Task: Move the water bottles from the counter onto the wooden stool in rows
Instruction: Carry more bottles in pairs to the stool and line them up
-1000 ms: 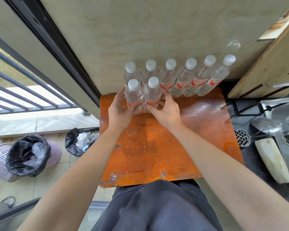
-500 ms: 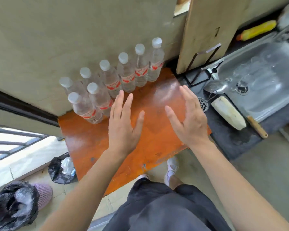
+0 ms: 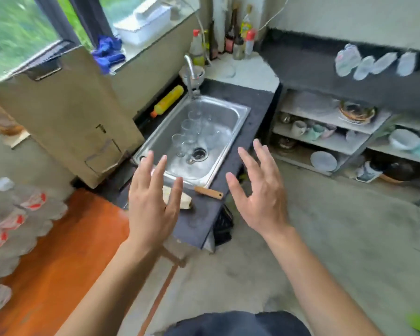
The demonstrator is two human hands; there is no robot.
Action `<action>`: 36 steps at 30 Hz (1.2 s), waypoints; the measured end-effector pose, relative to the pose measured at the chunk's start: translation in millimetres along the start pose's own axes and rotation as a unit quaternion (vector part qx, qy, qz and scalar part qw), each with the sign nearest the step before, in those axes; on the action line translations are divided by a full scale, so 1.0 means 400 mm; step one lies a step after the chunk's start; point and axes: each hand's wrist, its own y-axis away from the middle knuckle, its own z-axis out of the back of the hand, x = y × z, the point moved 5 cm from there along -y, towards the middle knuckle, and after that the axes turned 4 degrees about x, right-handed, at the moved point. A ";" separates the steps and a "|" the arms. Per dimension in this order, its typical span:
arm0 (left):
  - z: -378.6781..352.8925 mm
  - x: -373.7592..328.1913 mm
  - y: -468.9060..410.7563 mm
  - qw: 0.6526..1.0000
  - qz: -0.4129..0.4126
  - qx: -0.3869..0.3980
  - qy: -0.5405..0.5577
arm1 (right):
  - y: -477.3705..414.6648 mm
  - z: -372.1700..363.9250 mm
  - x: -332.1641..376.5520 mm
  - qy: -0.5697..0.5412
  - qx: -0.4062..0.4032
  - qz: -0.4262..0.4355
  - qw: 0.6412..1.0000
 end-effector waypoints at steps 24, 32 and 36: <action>-1.129 -1.336 -0.466 0.937 -0.290 0.164 0.102 | -0.087 0.911 -1.301 0.261 -0.115 -0.241 0.928; -1.407 -1.749 -0.724 0.913 -0.327 0.196 0.147 | -0.304 1.198 -1.655 0.315 -0.139 -0.260 0.902; -1.526 -1.901 -0.807 0.902 -0.351 0.211 0.139 | -0.344 1.278 -1.811 0.310 -0.157 -0.297 0.889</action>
